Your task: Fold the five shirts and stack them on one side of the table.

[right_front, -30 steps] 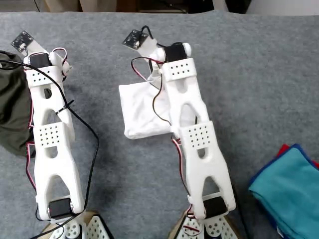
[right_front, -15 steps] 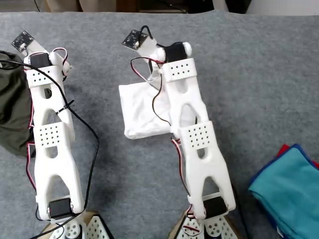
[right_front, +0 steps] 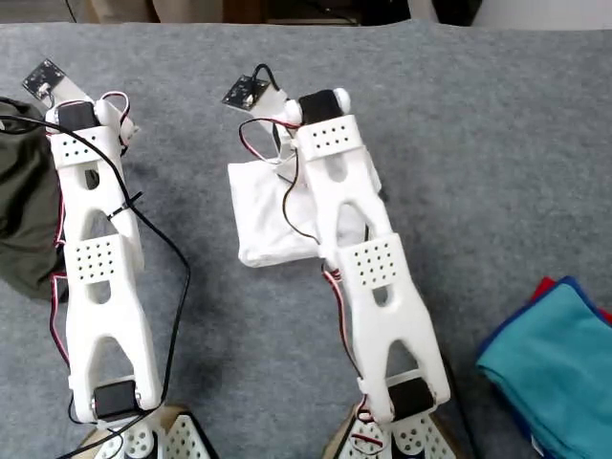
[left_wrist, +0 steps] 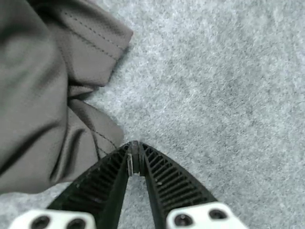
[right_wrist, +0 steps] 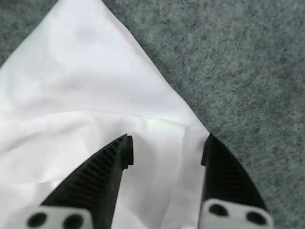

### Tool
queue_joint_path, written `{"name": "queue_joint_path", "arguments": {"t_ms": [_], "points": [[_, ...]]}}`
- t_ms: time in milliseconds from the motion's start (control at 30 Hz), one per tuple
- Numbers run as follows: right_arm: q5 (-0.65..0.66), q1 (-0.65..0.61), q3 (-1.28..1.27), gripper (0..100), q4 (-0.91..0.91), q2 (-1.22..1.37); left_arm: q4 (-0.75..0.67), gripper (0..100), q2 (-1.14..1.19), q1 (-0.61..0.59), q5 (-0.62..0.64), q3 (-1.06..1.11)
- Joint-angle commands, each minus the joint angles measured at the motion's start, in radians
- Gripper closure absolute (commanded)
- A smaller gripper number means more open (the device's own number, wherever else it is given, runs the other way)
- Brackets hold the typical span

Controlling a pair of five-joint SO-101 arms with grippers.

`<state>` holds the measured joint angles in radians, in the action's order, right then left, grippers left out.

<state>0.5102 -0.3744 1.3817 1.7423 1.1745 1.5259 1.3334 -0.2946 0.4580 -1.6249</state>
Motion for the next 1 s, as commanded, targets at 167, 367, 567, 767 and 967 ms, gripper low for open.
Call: {"name": "queue_joint_path", "arguments": {"t_ms": [167, 367, 567, 767, 967], "points": [[-0.002, 0.013, 0.004, 98.9, -0.011, -0.013, -0.015, 98, -0.012, 0.012, -0.009, -0.046], [-0.003, 0.07, 0.061, 99.4, 0.044, -0.013, -0.017, 98, -0.012, 0.012, -0.009, -0.046], [-0.002, 0.116, 0.054, 99.4, 0.044, -0.082, -0.017, 98, -0.012, 0.014, -0.009, -0.046], [0.014, 0.119, -0.134, 99.4, 0.044, -0.245, -0.017, 98, -0.012, 0.014, -0.009, -0.046], [0.038, 0.17, -0.364, 99.4, 0.044, -0.41, -0.017, 98, -0.012, 0.014, -0.009, -0.046]]}}
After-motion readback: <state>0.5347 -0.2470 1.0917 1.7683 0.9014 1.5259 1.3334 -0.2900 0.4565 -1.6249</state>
